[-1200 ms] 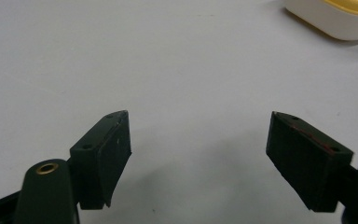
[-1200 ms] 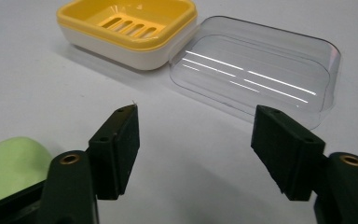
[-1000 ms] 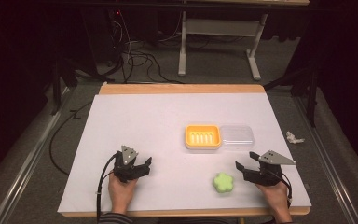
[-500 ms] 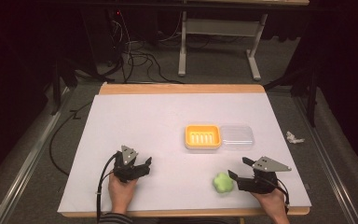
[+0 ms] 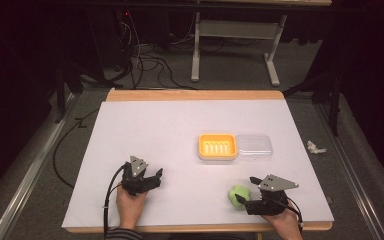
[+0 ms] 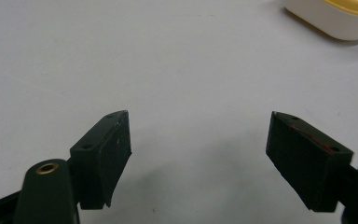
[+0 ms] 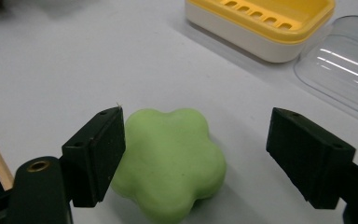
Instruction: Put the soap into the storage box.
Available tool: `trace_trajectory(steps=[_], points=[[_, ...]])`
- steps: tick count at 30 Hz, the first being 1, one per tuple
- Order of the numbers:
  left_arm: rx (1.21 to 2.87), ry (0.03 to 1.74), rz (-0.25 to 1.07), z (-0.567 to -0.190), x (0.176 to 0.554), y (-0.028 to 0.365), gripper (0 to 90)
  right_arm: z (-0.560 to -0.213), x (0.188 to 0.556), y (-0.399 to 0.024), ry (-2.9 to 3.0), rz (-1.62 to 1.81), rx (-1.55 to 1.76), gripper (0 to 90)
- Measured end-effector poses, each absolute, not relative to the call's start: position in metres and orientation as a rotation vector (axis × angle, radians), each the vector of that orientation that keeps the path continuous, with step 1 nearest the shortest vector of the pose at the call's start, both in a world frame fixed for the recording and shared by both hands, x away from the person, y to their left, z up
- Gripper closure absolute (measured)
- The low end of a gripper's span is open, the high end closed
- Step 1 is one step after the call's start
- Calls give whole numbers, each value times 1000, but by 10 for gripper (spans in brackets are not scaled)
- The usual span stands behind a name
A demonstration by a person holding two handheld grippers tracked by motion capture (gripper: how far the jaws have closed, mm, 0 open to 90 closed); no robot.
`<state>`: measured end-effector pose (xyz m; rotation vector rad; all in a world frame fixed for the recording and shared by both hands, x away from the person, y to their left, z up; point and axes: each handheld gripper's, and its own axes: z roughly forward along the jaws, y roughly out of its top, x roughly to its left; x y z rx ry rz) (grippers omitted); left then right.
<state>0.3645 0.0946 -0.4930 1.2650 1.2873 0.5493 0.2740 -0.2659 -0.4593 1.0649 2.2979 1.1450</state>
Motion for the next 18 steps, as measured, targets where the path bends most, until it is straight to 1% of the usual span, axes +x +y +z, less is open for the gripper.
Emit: trace_trajectory(steps=[7,18], points=[[1266,1286,550,-493,364,95,226,-464,273,-258,2359,1124,1035,172],[1265,1287,550,-493,364,95,226,-475,275,-251,2434,1062,1017,164]])
